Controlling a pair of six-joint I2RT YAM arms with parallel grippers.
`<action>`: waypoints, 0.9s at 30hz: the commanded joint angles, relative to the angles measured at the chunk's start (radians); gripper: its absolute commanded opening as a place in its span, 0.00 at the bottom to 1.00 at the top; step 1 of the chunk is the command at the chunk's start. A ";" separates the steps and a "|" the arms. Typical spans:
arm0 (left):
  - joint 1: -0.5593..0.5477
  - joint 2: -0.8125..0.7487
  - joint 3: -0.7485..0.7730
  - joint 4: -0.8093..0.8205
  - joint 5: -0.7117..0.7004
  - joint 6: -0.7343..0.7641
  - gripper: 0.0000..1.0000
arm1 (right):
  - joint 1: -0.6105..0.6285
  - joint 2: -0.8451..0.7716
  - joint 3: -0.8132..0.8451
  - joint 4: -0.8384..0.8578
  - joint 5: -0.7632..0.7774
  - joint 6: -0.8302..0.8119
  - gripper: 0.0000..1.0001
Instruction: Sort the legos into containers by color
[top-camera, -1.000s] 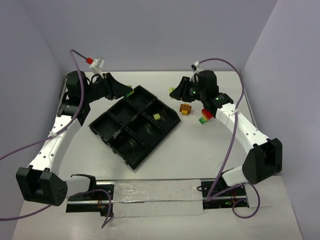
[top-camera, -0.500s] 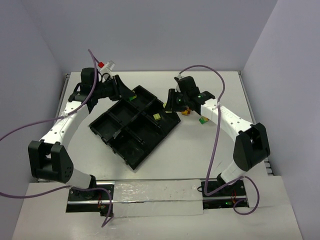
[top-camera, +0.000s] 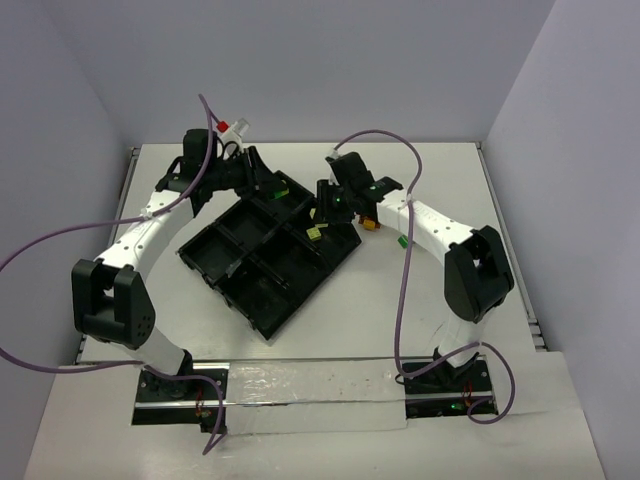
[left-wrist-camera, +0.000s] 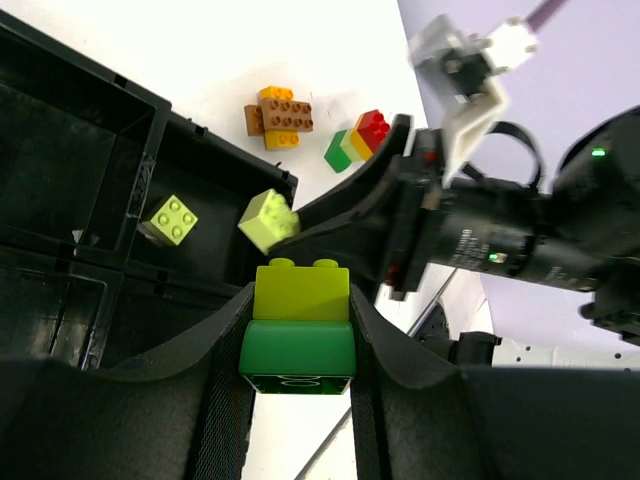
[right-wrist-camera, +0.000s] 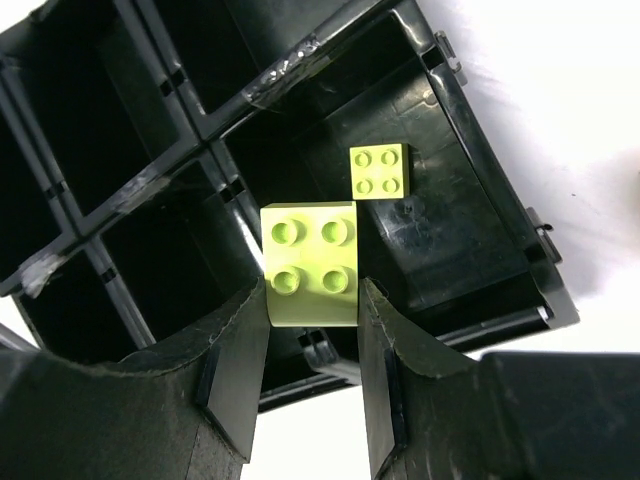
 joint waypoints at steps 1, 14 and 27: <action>0.001 -0.001 0.051 0.021 0.026 -0.011 0.00 | 0.003 0.018 0.057 0.004 0.019 0.013 0.50; 0.011 -0.007 0.034 0.056 0.187 -0.007 0.00 | 0.000 -0.094 0.065 -0.041 0.016 -0.023 0.72; 0.036 -0.076 -0.024 -0.054 0.532 0.182 0.00 | -0.032 -0.364 -0.091 0.080 -0.399 -0.064 0.71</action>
